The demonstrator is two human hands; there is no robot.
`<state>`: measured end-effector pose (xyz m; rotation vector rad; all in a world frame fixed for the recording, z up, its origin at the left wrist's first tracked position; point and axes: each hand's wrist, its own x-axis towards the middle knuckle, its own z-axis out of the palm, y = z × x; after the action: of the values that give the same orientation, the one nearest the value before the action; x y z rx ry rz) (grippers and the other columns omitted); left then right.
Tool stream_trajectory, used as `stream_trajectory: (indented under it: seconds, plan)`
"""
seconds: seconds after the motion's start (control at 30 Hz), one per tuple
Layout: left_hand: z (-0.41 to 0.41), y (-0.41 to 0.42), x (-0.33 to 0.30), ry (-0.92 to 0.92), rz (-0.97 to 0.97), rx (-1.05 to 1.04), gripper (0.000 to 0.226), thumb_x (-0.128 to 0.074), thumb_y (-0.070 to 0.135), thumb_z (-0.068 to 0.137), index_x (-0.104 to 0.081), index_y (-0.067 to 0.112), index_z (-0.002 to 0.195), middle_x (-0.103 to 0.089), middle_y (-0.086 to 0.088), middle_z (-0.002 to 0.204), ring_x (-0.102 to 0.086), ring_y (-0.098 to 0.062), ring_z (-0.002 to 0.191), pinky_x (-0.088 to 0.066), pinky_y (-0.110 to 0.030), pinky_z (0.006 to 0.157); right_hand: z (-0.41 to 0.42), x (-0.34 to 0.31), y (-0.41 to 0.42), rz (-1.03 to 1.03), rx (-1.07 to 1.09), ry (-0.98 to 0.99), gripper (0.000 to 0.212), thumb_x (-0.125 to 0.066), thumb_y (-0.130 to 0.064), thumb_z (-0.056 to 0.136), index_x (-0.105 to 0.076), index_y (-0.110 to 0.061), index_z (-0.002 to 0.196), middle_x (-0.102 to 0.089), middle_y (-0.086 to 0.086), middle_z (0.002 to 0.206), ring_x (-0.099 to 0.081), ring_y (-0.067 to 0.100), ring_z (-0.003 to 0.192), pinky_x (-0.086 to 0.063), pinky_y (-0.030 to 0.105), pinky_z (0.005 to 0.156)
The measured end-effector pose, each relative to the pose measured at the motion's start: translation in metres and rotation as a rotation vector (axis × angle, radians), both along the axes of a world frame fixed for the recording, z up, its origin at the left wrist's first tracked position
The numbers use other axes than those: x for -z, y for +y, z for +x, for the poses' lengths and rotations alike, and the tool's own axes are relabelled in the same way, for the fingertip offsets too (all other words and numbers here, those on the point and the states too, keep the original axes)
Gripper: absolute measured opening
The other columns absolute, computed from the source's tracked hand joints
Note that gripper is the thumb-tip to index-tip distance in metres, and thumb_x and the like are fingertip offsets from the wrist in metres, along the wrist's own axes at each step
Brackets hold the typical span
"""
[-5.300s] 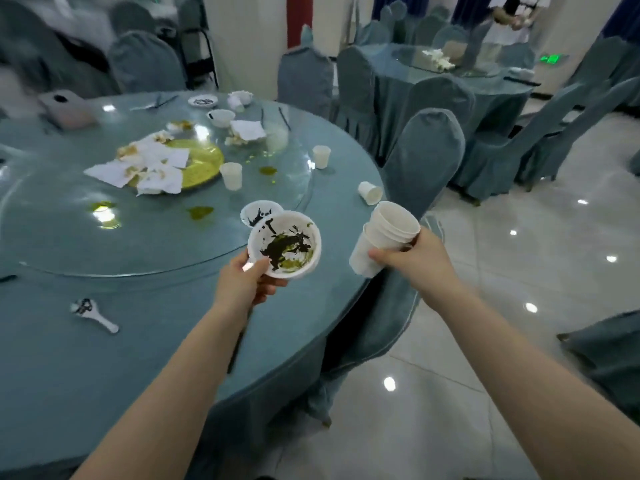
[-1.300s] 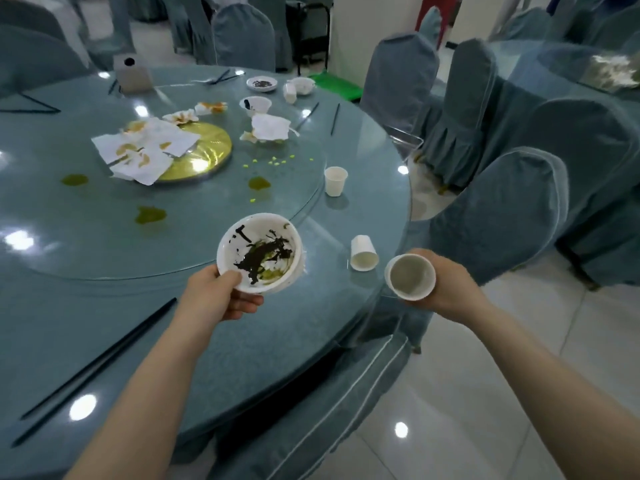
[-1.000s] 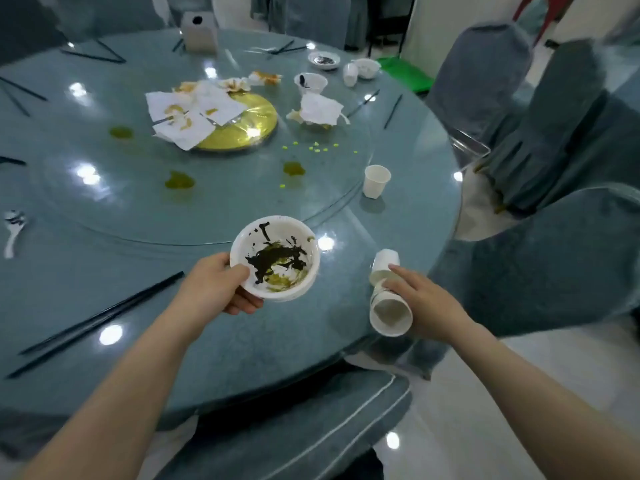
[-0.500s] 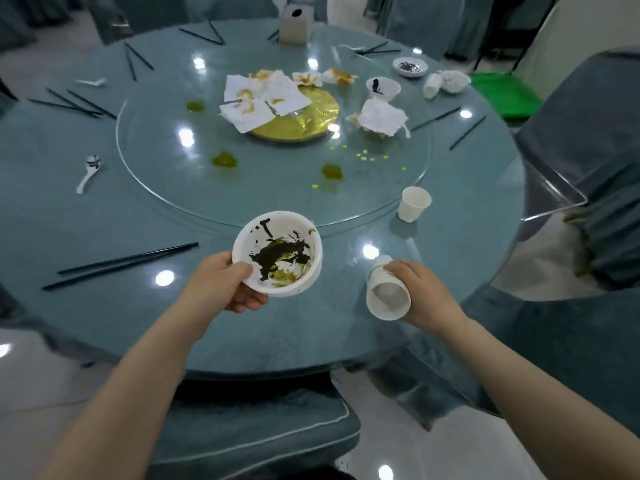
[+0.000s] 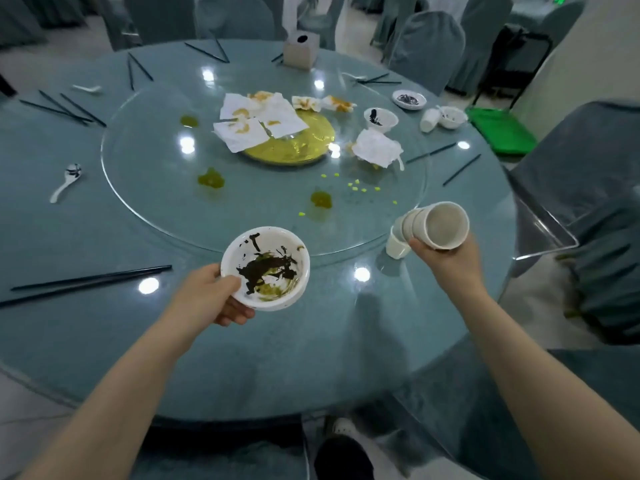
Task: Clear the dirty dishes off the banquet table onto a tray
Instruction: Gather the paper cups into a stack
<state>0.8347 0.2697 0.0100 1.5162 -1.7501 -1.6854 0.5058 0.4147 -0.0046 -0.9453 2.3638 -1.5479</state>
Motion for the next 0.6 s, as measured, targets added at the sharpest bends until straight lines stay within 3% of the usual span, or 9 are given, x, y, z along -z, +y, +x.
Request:
stream_trajectory:
  seconds: [0.07,0.13,0.23,0.37,0.47,0.6]
  plan:
    - [-0.024,-0.003,0.004,-0.004,-0.003,-0.045,0.018,-0.042,0.009,0.089,-0.059,0.011,0.094,-0.071,-0.014,0.064,-0.062,-0.017,0.045,-0.044,-0.019,0.042,-0.029,0.003,-0.019,0.012,-0.014,-0.05,0.044,-0.085,-0.03,0.062,-0.064,-0.03,0.101,-0.067,-0.019,0.093,-0.063,-0.003,0.086,-0.048,0.018,0.075]
    - [-0.046,-0.002,0.008,-0.005,0.028,-0.103,0.017,-0.042,0.009,0.09,-0.058,0.012,0.094,-0.072,-0.013,0.064,-0.063,-0.017,0.046,-0.044,-0.02,0.044,-0.052,0.01,-0.031,0.075,-0.054,-0.111,0.044,-0.084,-0.035,0.059,-0.064,-0.034,0.099,-0.068,-0.02,0.093,-0.063,-0.003,0.087,-0.049,0.025,0.077]
    - [-0.082,0.0,0.017,-0.044,0.078,-0.12,0.015,-0.043,0.01,0.091,-0.056,0.013,0.097,-0.072,-0.013,0.066,-0.064,-0.018,0.047,-0.045,-0.022,0.045,-0.087,0.035,-0.041,0.178,-0.15,-0.228,0.04,-0.085,-0.028,0.063,-0.066,-0.03,0.099,-0.07,-0.013,0.096,-0.066,0.01,0.093,-0.053,0.037,0.084]
    - [-0.113,0.004,0.027,-0.077,0.094,-0.146,0.016,-0.043,0.012,0.091,-0.057,0.013,0.099,-0.073,-0.013,0.068,-0.065,-0.018,0.049,-0.046,-0.021,0.043,-0.116,0.064,-0.048,0.264,-0.257,-0.261,0.033,-0.084,-0.025,0.067,-0.067,-0.026,0.096,-0.071,-0.01,0.095,-0.067,0.011,0.094,-0.053,0.032,0.081]
    - [-0.126,0.013,0.032,-0.074,0.117,-0.198,0.018,-0.042,0.011,0.091,-0.058,0.013,0.099,-0.073,-0.014,0.07,-0.065,-0.018,0.049,-0.046,-0.021,0.042,-0.13,0.076,-0.053,0.243,-0.341,-0.32,0.046,-0.084,-0.025,0.069,-0.063,-0.021,0.111,-0.071,-0.007,0.103,-0.066,0.009,0.096,-0.053,0.03,0.084]
    - [-0.138,0.022,0.035,-0.093,0.12,-0.235,0.018,-0.042,0.013,0.091,-0.058,0.011,0.099,-0.073,-0.014,0.071,-0.066,-0.018,0.052,-0.045,-0.023,0.045,-0.134,0.09,-0.052,0.286,-0.463,-0.354,0.057,-0.084,-0.023,0.068,-0.058,-0.02,0.118,-0.069,-0.004,0.111,-0.063,0.013,0.104,-0.05,0.04,0.095]
